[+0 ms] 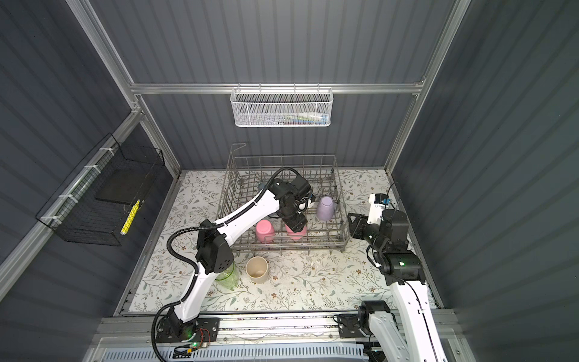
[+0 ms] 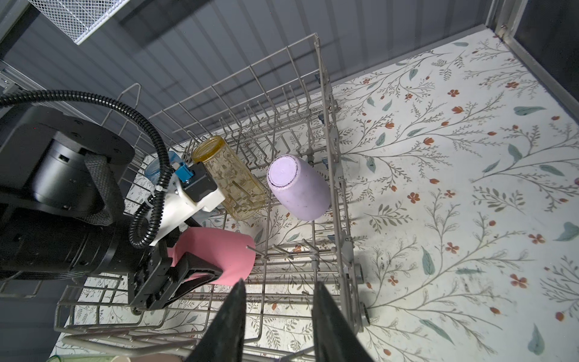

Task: Load cups into a dish rack
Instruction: Place the cup upside down at the dish rack.

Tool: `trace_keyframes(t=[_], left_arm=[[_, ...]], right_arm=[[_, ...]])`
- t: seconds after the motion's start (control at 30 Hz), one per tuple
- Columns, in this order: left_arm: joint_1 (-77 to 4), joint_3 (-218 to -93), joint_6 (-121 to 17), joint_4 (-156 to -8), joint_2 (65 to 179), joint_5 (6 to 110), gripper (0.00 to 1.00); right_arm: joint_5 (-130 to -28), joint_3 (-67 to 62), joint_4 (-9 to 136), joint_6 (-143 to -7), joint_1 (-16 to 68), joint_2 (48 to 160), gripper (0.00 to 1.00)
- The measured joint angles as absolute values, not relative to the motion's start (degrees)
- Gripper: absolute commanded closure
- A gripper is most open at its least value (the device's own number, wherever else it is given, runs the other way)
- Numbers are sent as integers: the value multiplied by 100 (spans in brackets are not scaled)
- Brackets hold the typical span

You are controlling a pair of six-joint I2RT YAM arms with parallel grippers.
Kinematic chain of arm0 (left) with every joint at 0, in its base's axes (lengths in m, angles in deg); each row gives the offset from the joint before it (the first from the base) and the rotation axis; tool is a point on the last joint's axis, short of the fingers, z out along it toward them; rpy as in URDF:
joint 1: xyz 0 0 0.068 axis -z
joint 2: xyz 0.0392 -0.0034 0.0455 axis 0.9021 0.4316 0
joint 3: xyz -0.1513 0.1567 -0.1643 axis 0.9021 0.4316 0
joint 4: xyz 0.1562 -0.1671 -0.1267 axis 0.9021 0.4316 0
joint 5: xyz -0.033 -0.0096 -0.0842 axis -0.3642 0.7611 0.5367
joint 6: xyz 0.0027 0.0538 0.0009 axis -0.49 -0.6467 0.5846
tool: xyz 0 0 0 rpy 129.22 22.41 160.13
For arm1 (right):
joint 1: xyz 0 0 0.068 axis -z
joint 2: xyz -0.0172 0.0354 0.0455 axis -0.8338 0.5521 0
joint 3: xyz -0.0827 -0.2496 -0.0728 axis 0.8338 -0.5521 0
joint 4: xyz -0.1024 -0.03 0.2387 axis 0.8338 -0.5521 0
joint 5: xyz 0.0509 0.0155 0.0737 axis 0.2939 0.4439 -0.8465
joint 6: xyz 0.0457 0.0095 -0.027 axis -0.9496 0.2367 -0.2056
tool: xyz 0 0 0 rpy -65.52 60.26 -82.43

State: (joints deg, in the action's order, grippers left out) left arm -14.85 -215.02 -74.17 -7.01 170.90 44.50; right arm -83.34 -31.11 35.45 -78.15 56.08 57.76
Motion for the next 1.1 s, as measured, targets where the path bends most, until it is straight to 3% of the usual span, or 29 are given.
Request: trace_keyframes(t=[0.47,0.8,1.1], left_arm=[[-1306,-21107,-7266,-642,17117,4117,11],[-1297,-21098,-7115,-668,16986,4192,6],[-1301,-21094,-6899,-743,16061,4111,3]], right_arm=[[-8380,-3111,3547,-7835,5630,5831,63],[-8393,-3113,3547,-7839,5646,5857,63],[-8426,-3113,3569,-7859,5667,5914,63]])
